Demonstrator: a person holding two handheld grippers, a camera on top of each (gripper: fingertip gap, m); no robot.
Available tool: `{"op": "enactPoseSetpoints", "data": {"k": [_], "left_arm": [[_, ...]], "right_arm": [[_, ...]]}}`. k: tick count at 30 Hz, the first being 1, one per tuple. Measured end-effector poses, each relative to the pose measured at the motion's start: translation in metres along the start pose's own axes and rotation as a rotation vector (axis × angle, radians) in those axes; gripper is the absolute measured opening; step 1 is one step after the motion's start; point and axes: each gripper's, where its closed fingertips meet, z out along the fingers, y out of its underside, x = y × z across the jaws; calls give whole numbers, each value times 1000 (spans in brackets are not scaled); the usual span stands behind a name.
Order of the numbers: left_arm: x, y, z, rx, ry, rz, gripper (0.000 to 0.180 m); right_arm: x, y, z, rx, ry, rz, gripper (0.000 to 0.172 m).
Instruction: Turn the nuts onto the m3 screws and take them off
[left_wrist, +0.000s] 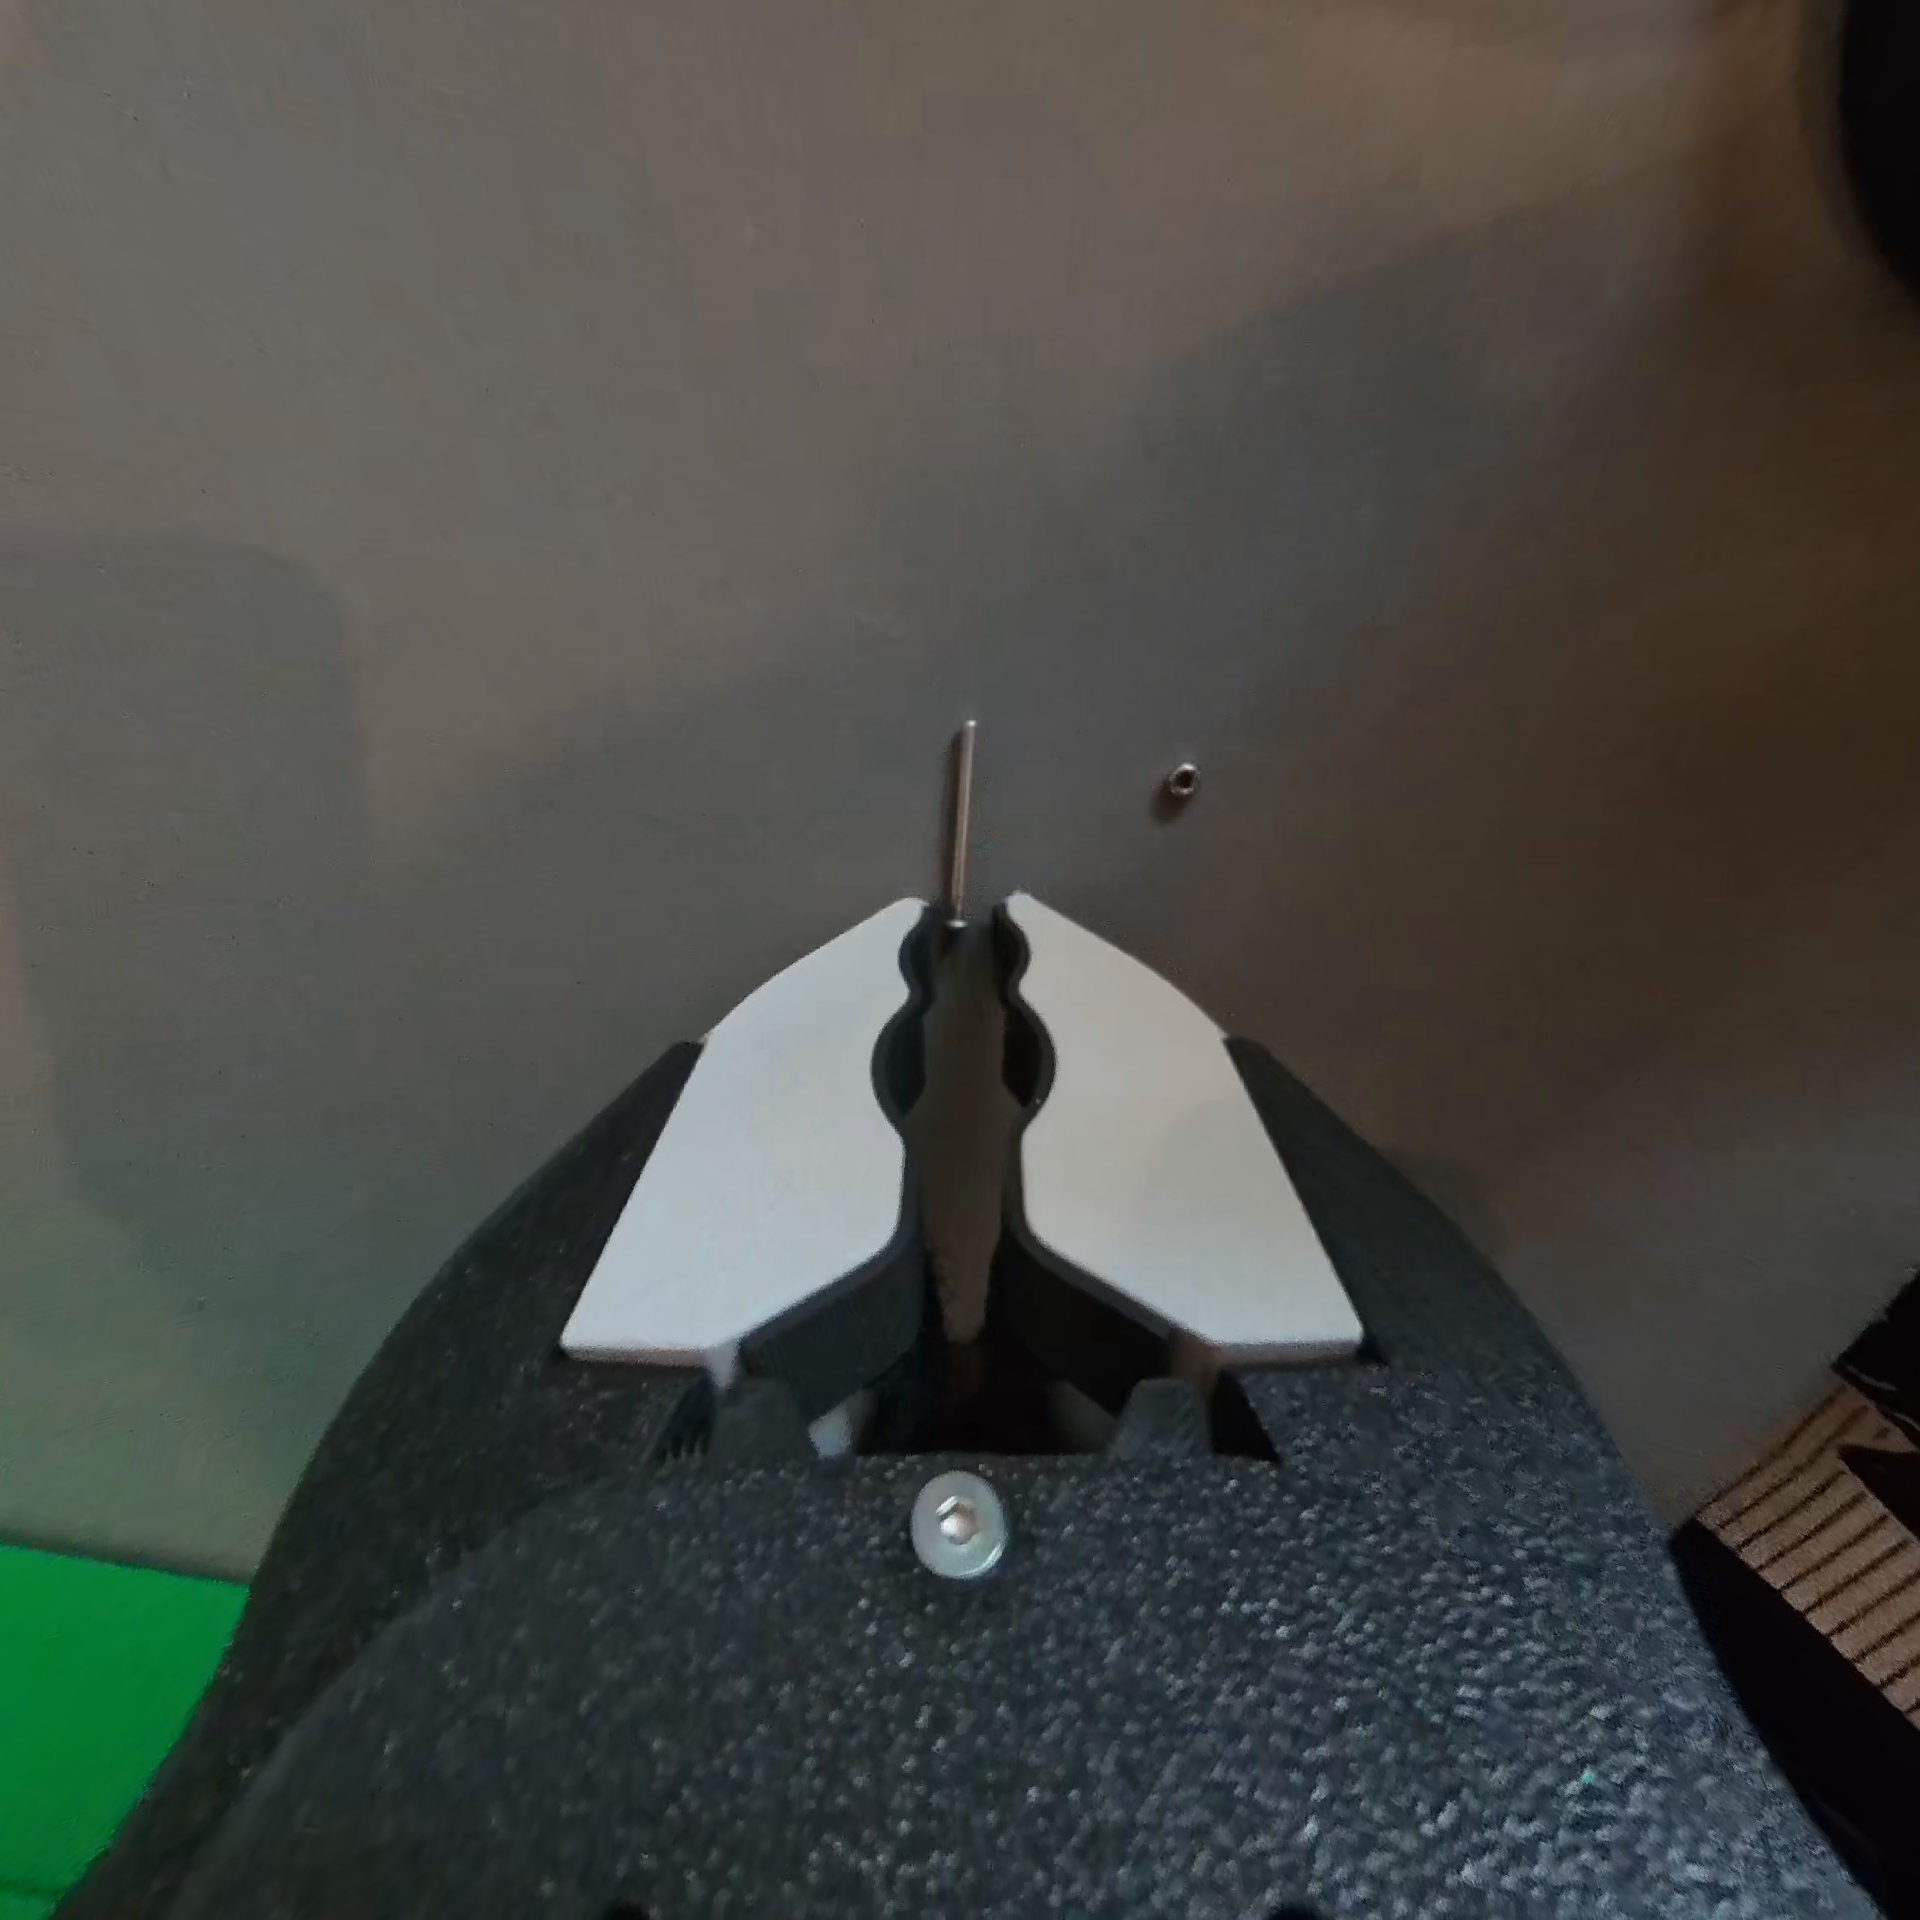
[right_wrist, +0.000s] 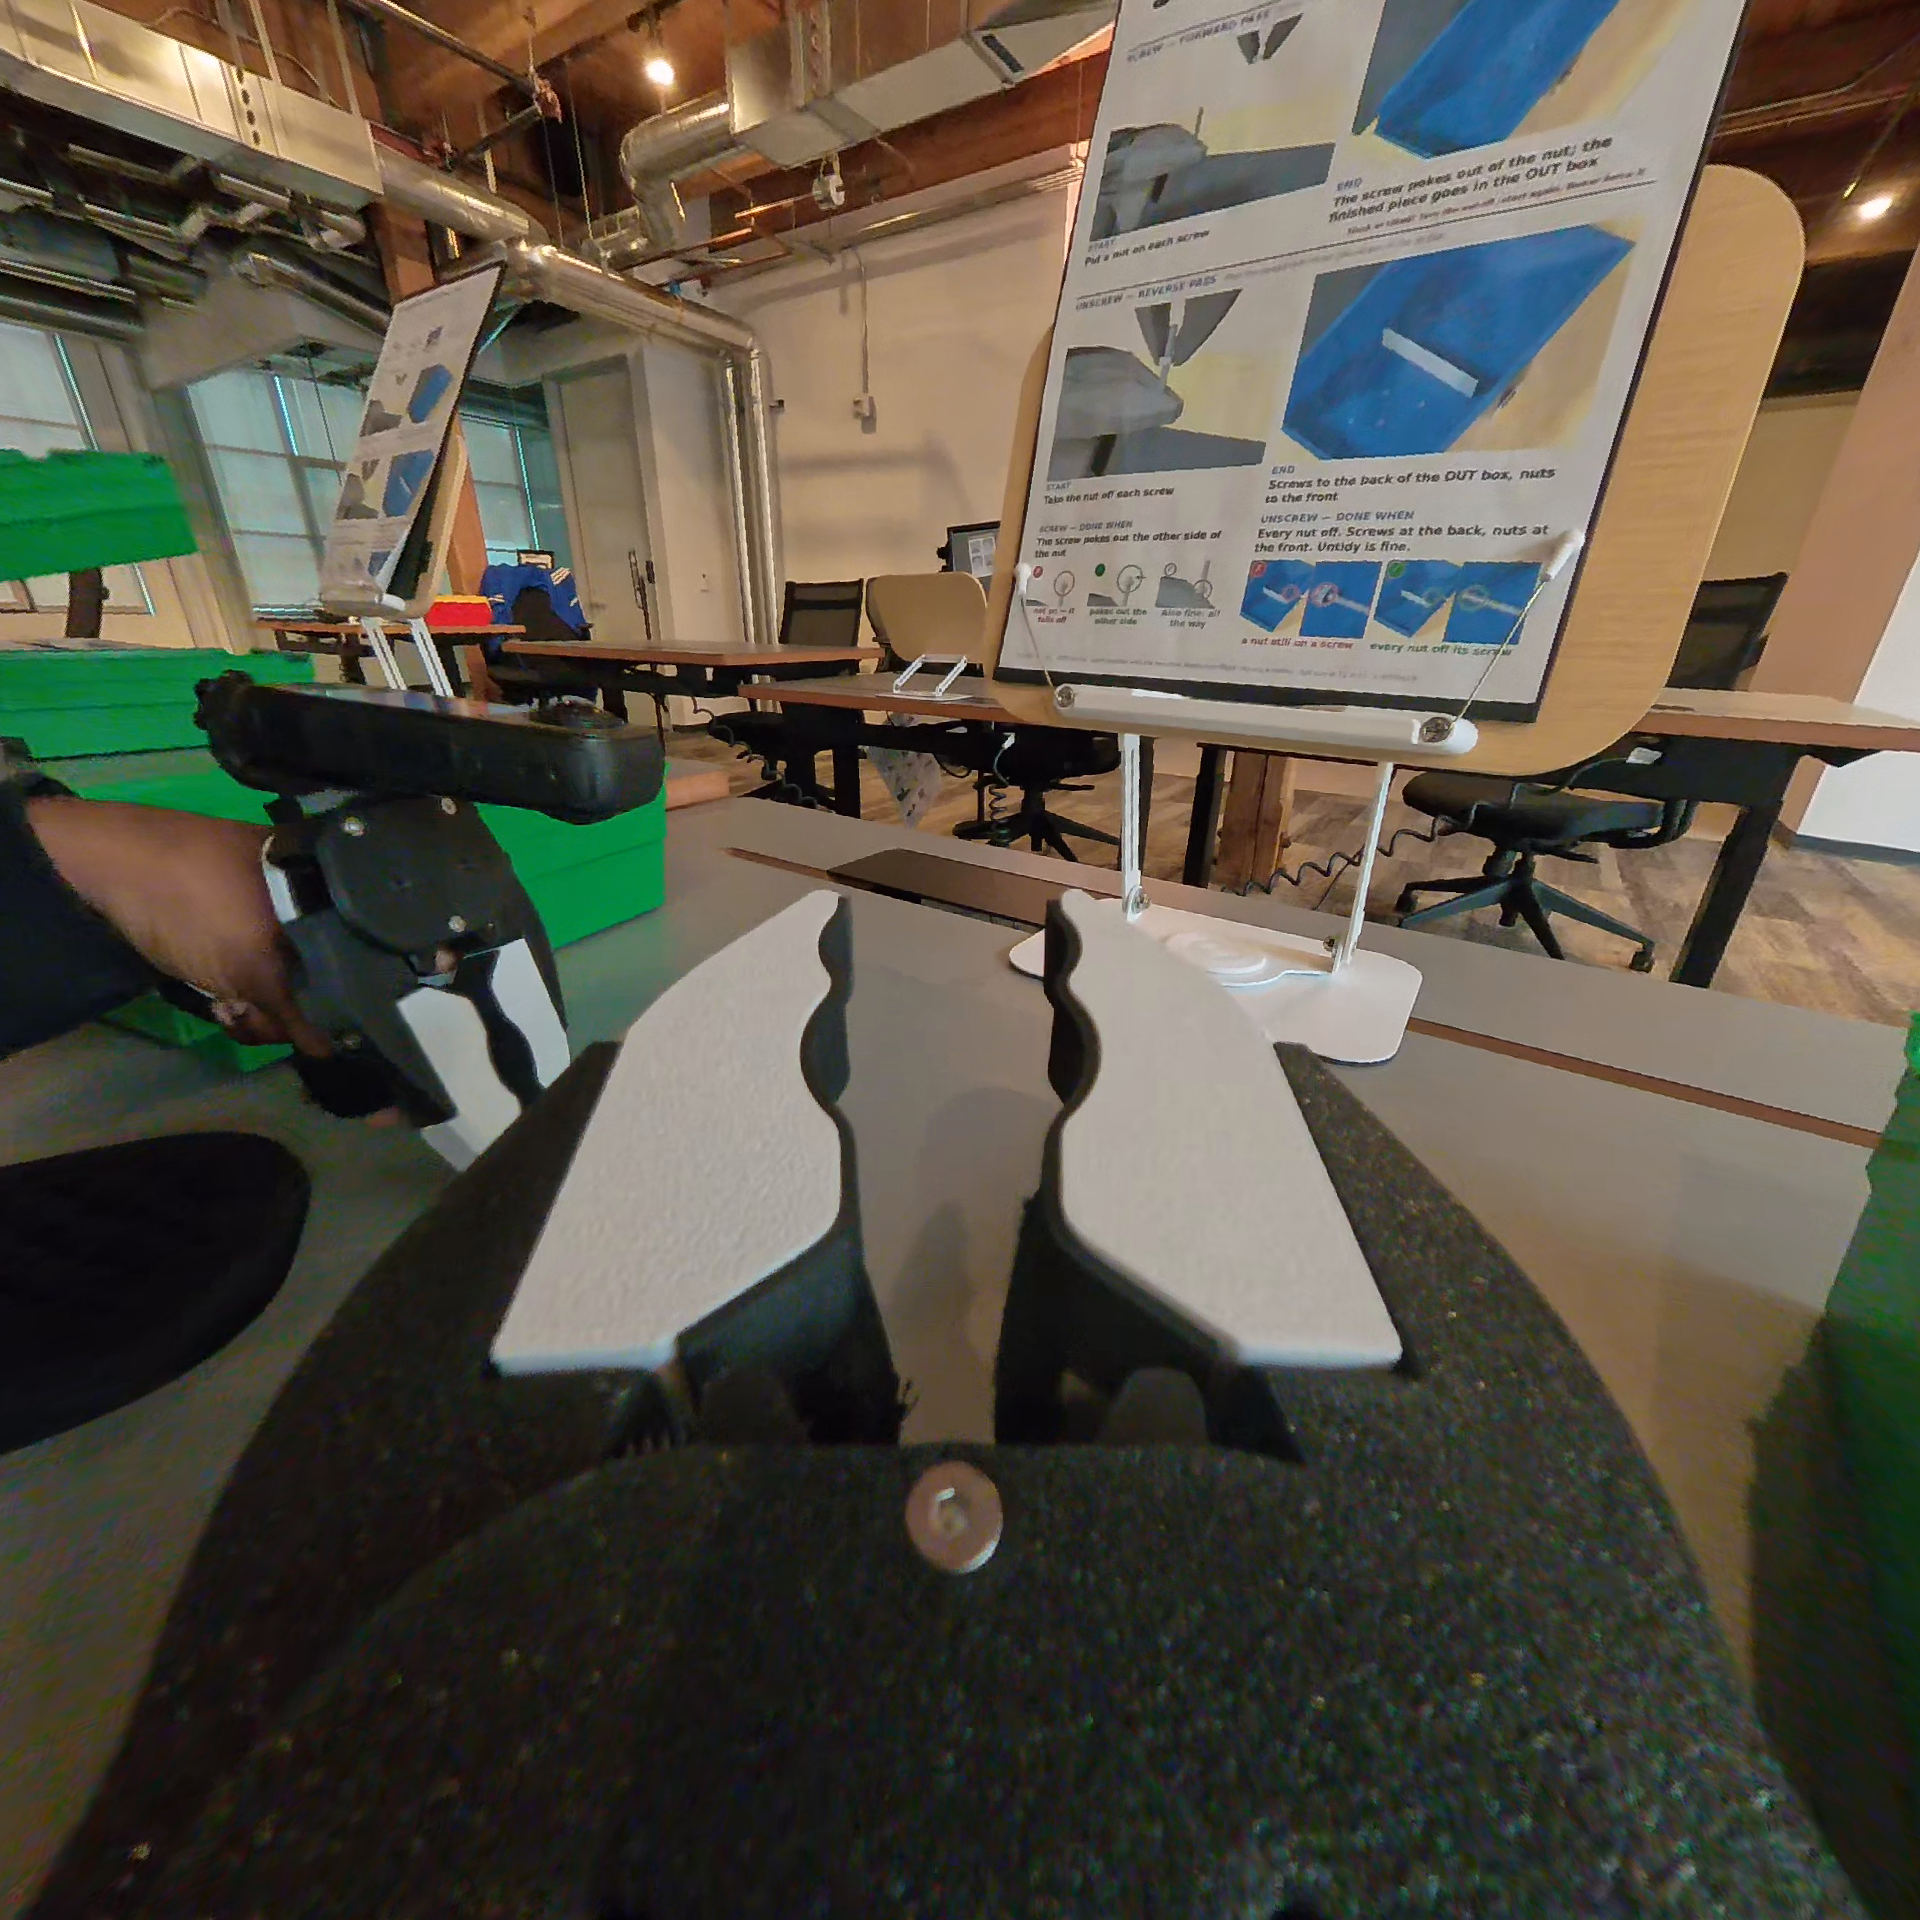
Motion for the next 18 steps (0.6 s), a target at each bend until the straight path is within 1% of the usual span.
{"op": "enactPoseSetpoints", "data": {"k": [1,4,7,10,12,13,16,18], "left_arm": [[-1,0,0,4,-10,3,6],[-2,0,0,49,-10,13,4],[-4,-3,-2,161,-14,-1,4],[5,-23,-22,409,40,-13,4],[18,-42,-45,610,74,9,3],[28,-50,-58,707,115,15,3],[61,-71,-95,968,244,46,3],[77,-78,-109,1060,302,51,3]], "right_arm": [[0,0,0,-1,0,0,34],[-2,3,1,-13,-9,-1,34],[-10,9,5,-46,-52,-1,34],[-26,17,10,-100,-147,45,34],[-42,22,15,-155,-236,133,34],[-52,24,16,-186,-290,188,34],[-79,13,18,-191,-421,277,34],[-90,2,17,-164,-472,283,33]]}}
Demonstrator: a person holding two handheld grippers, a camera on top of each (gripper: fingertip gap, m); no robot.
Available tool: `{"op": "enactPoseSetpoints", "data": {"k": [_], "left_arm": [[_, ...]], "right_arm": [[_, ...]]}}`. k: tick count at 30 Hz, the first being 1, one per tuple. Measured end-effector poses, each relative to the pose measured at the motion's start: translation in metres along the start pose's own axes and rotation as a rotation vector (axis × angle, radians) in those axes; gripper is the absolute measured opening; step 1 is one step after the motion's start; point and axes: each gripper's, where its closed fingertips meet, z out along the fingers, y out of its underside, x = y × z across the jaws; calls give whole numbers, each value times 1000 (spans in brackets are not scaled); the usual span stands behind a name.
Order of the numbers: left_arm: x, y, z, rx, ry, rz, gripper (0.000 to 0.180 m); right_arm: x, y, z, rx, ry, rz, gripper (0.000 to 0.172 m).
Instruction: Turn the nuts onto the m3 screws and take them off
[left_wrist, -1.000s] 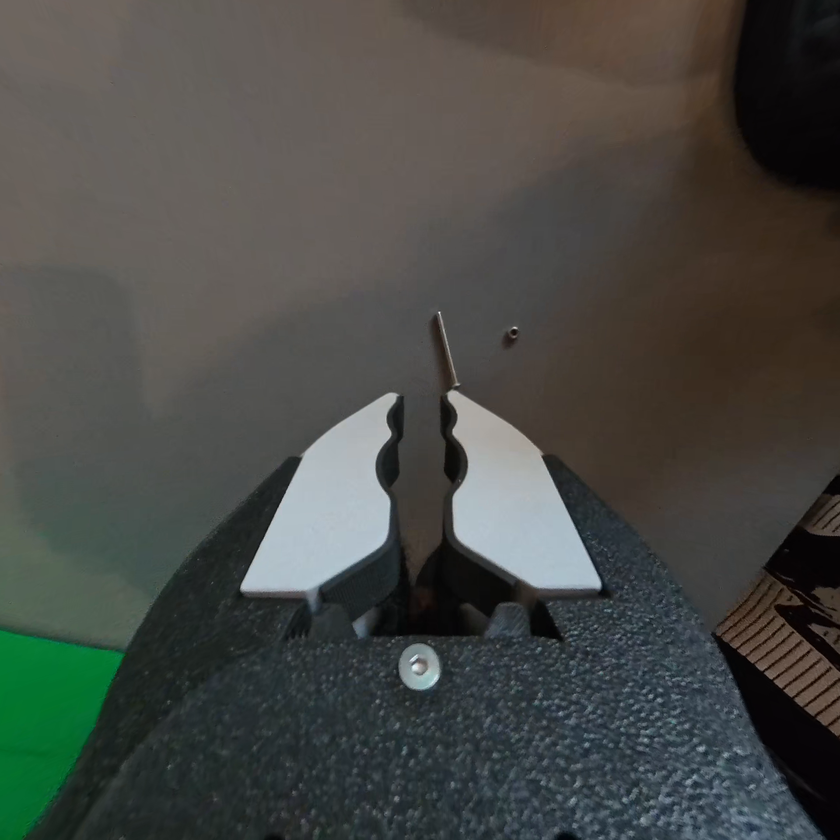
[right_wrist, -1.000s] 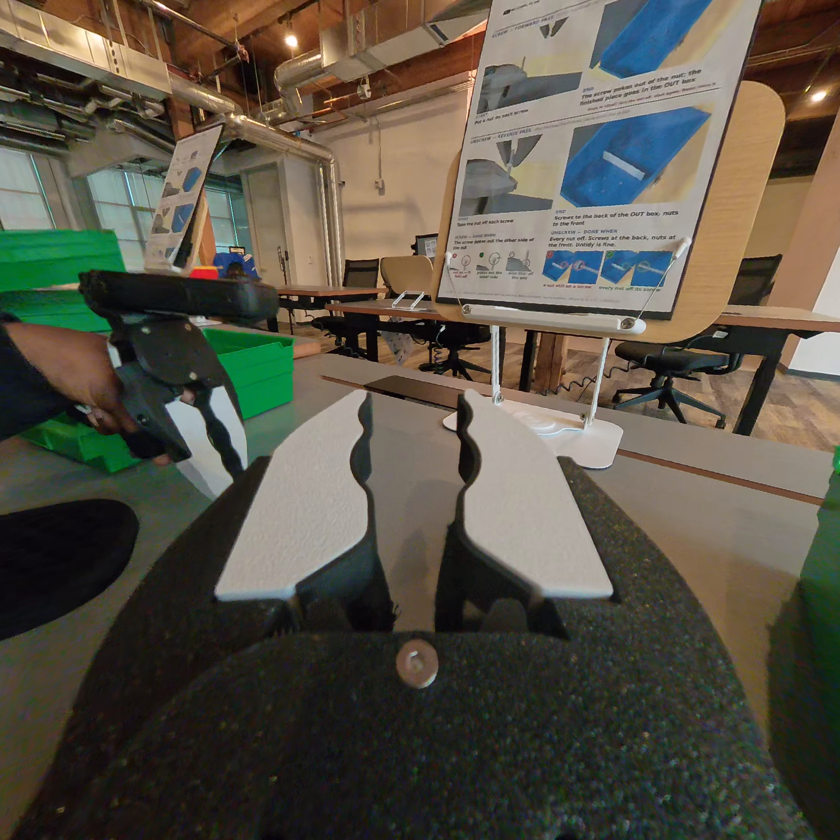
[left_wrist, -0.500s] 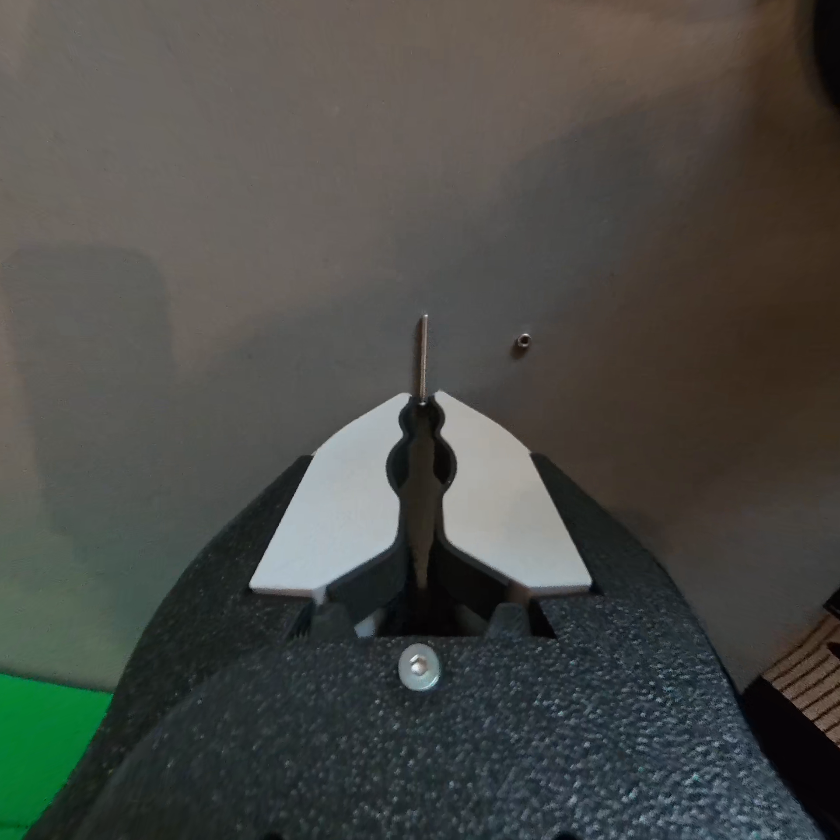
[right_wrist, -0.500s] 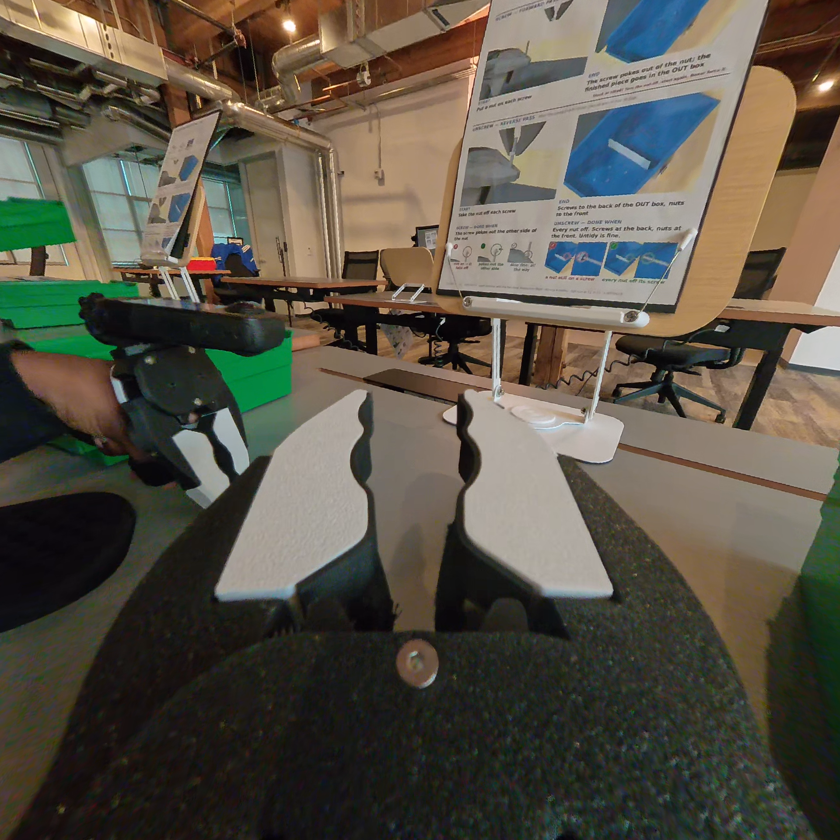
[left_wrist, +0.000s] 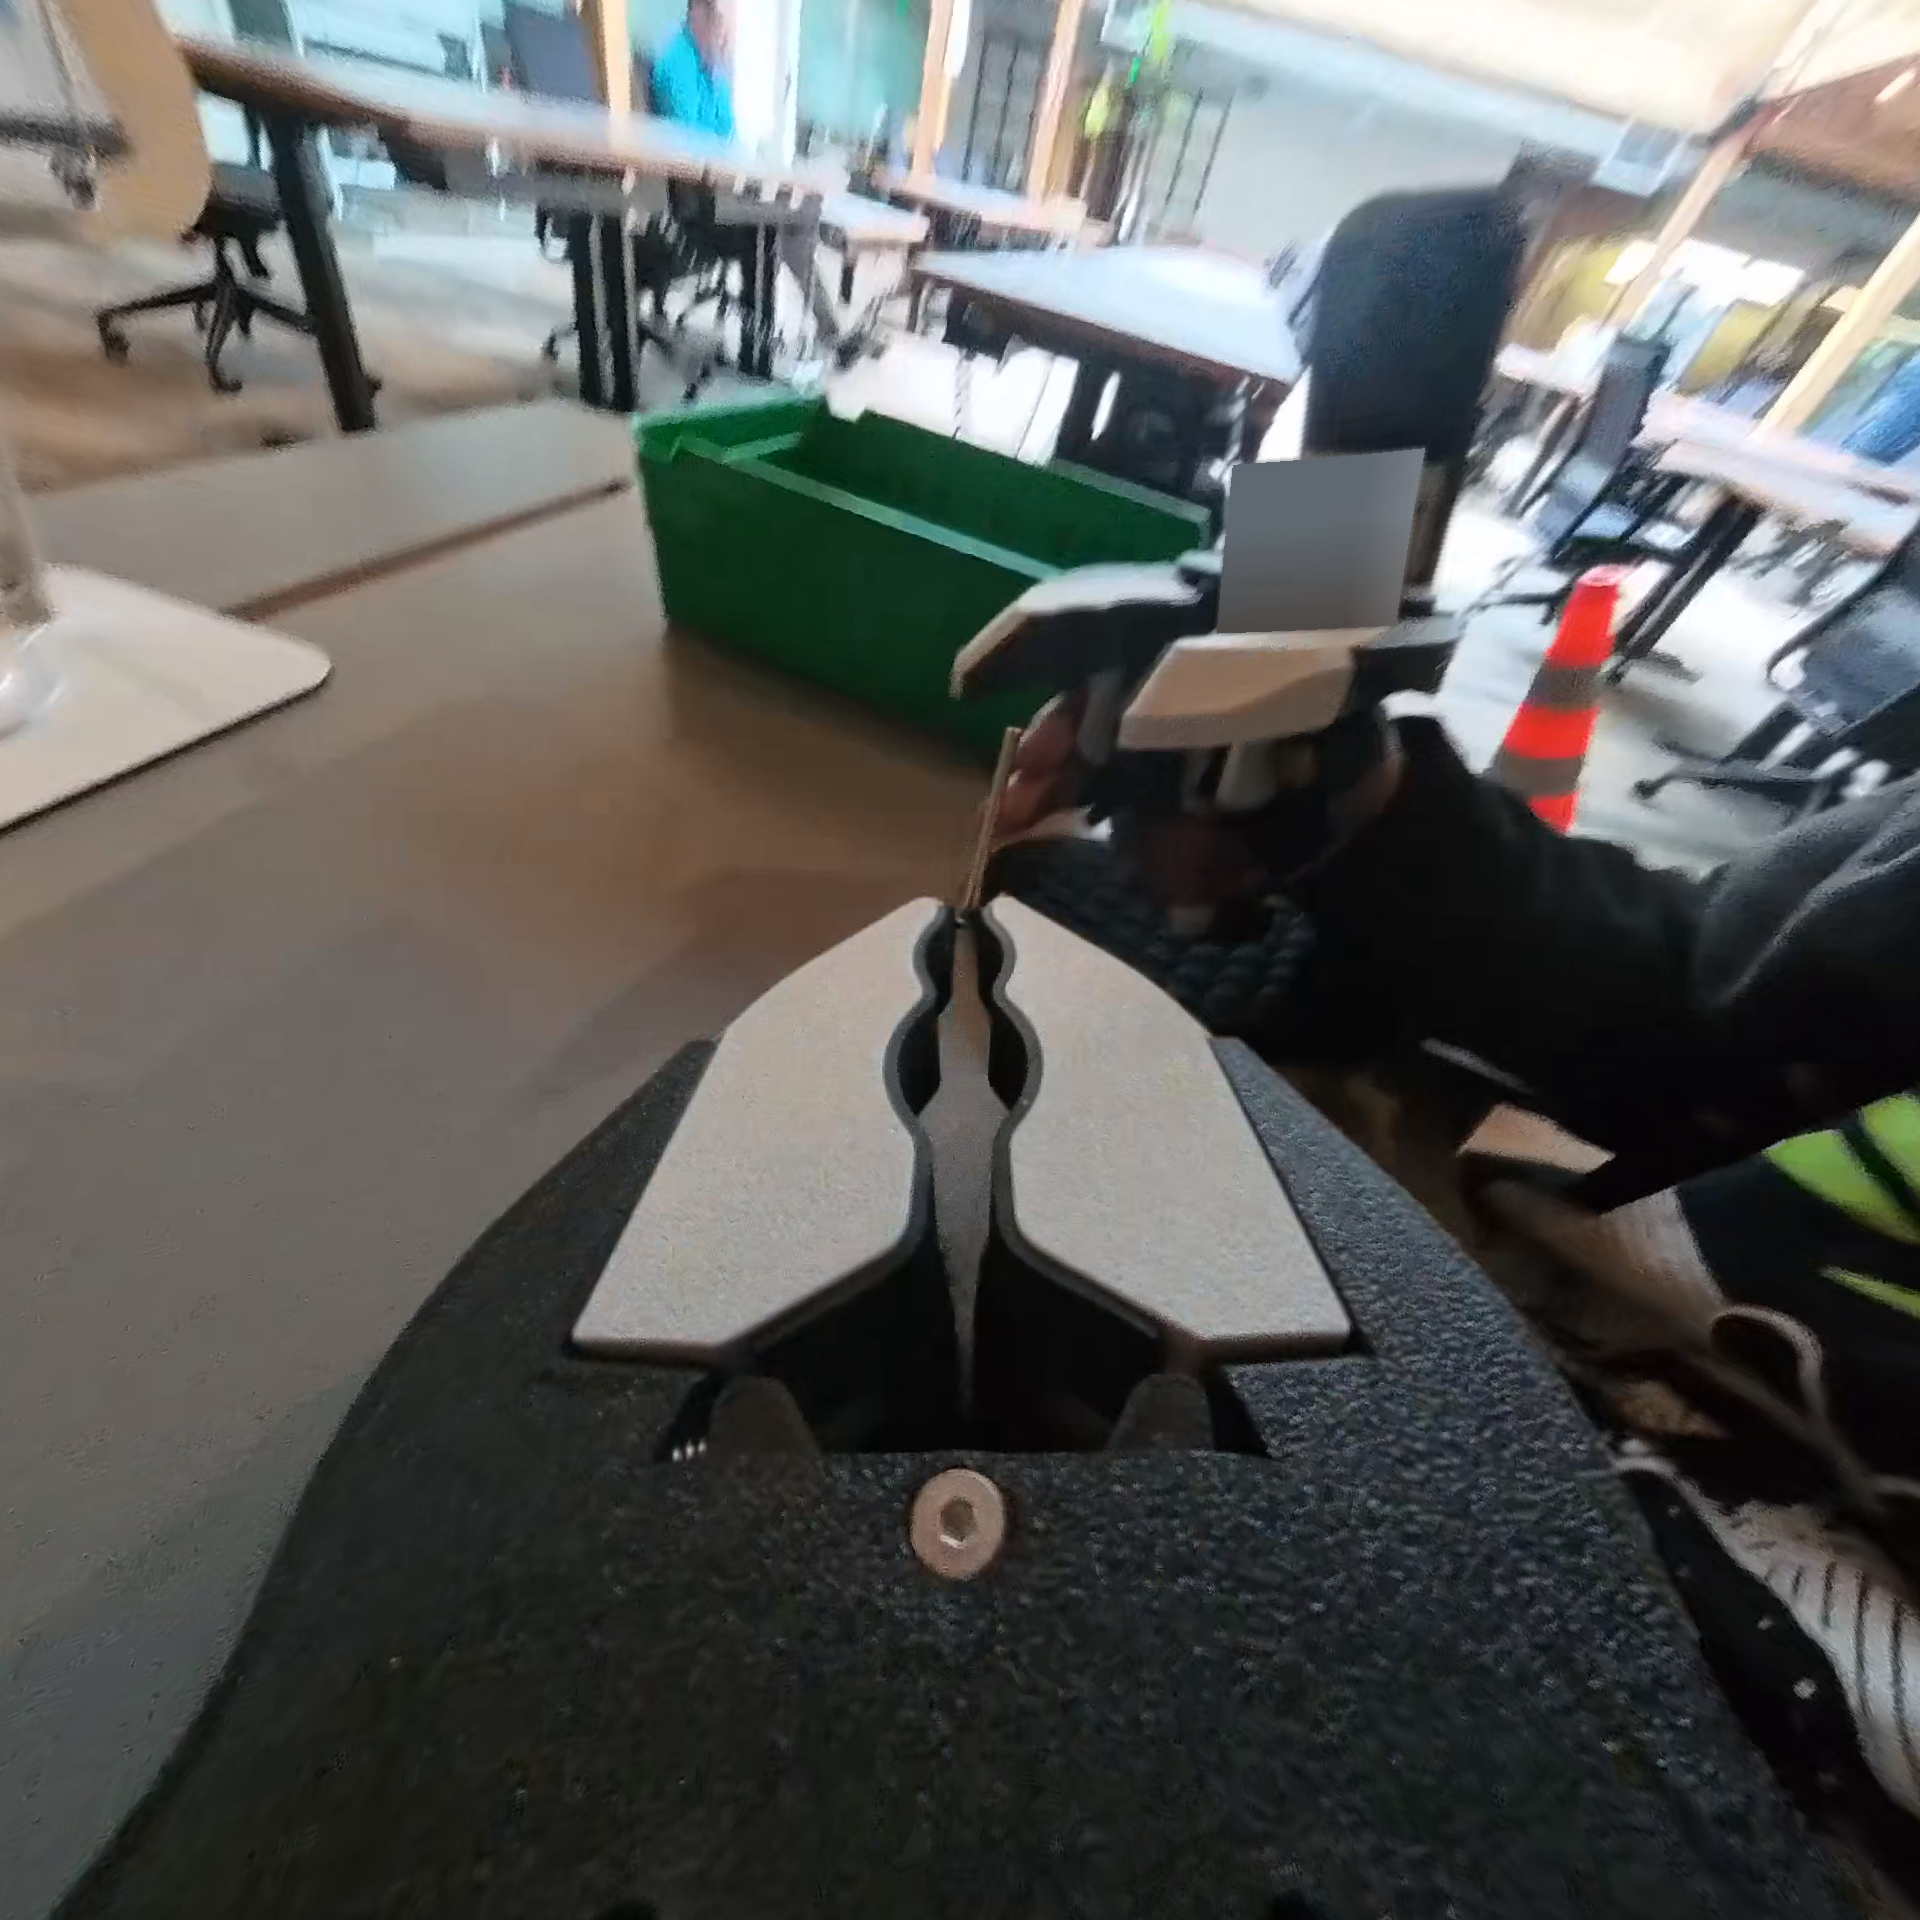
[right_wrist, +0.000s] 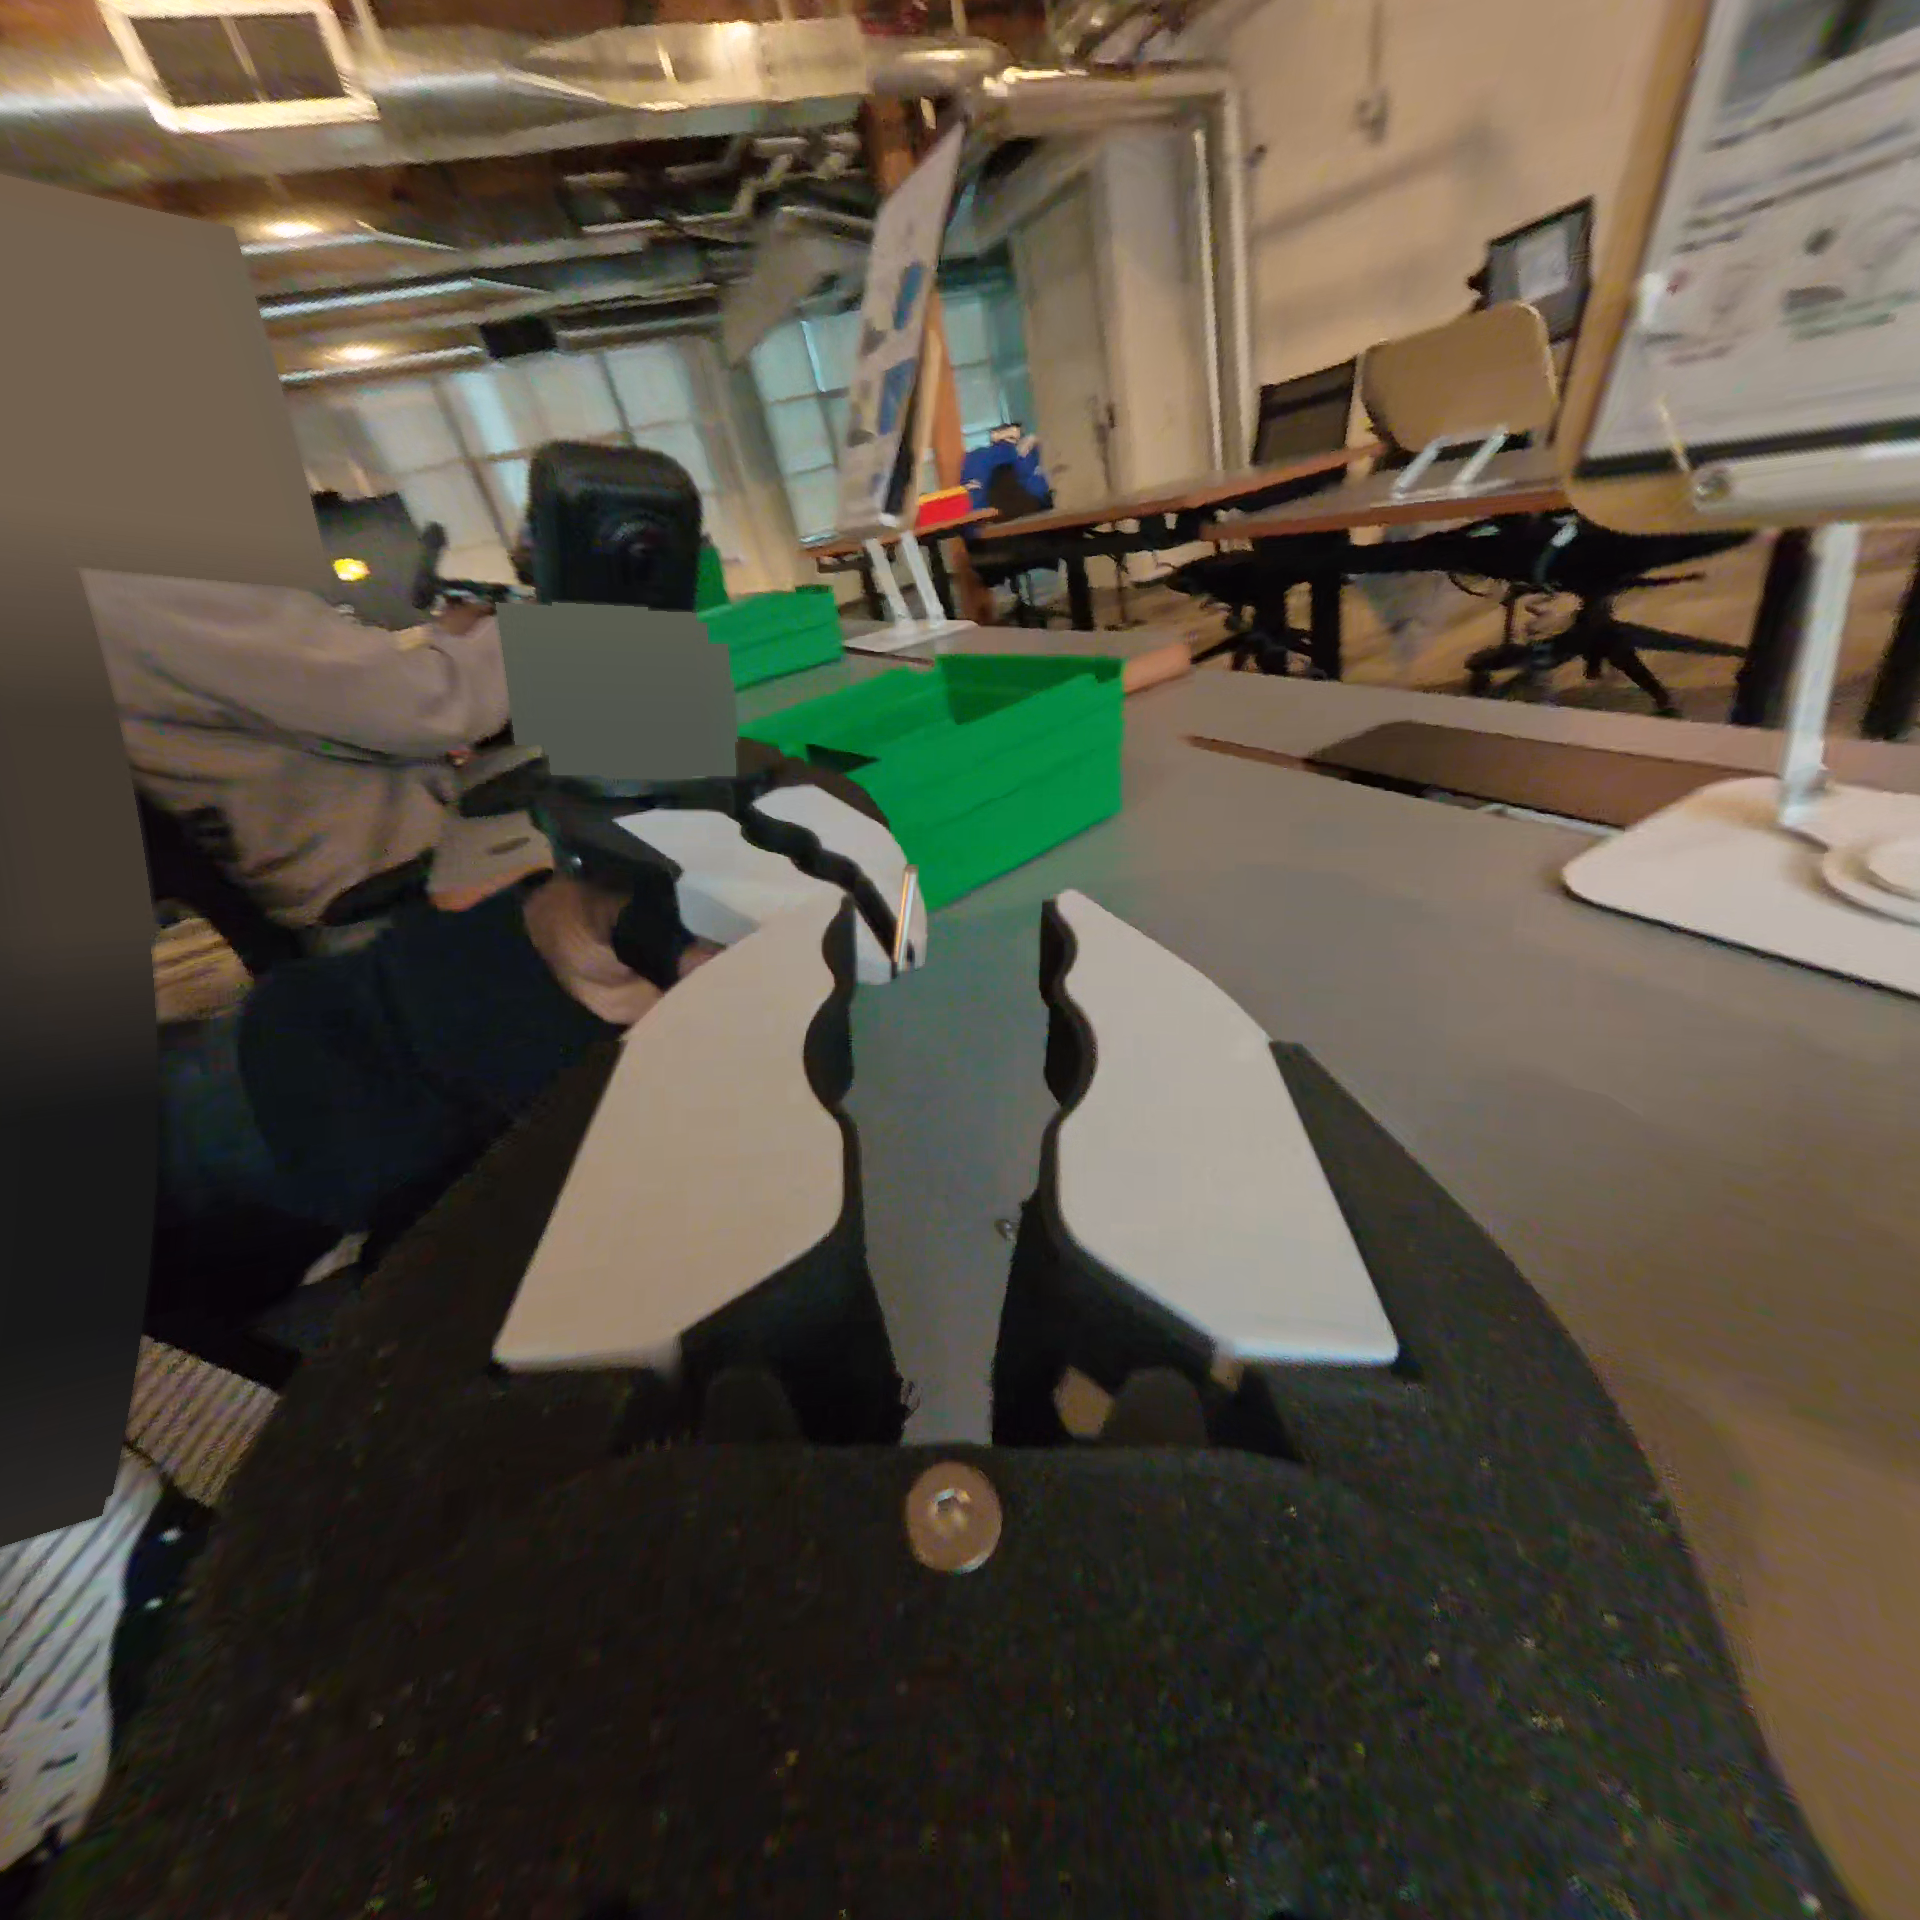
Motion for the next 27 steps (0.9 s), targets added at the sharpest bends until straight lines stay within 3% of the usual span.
{"op": "enactPoseSetpoints", "data": {"k": [4,12,15,20,27], "left_arm": [[18,-10,4,71,58,-9,3],[28,-11,2,90,86,11,3],[31,-3,0,60,101,51,4],[32,22,-1,2,106,148,31],[30,24,-8,38,100,147,20]], "right_arm": [[-22,-13,2,32,-87,-16,21],[-30,-8,7,-40,-72,-101,1],[-34,-1,10,-119,-70,-152,1],[-45,0,19,-158,-88,-199,0],[-51,18,33,-246,-106,-191,1]]}}
